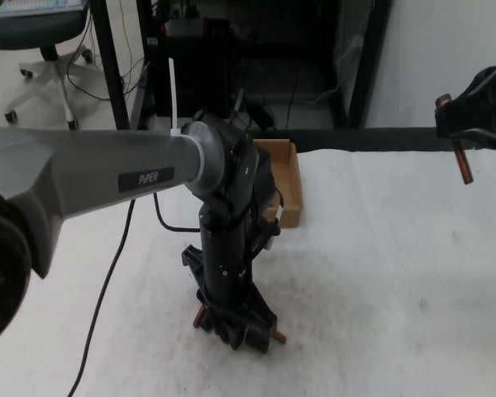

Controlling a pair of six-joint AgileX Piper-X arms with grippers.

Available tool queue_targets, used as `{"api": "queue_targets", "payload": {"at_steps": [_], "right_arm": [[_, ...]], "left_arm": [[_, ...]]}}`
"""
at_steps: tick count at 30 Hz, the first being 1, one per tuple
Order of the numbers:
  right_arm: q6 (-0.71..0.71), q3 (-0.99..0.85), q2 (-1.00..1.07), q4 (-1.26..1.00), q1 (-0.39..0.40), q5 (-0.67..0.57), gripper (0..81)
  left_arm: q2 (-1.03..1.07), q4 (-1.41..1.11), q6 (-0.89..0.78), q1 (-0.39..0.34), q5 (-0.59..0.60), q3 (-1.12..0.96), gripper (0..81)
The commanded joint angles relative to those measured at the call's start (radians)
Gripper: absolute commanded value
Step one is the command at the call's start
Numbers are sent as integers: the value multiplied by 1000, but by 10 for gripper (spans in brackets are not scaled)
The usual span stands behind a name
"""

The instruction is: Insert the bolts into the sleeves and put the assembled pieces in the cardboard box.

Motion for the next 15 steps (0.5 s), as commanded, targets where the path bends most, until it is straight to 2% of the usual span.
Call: {"api": "queue_targets", "payload": {"at_steps": [1, 11, 13, 15], "right_arm": [[1, -3, 0, -4, 2, -10, 8], [1, -3, 33, -5, 2, -10, 8], [1, -3, 48, -5, 2, -10, 8], [1, -3, 58, -5, 2, -10, 8]], "left_arm": [[24, -29, 8, -4, -9, 6, 349], [24, -41, 8, -4, -9, 4, 343], [24, -46, 8, -4, -9, 4, 299], [24, -52, 8, -4, -9, 4, 178]]}}
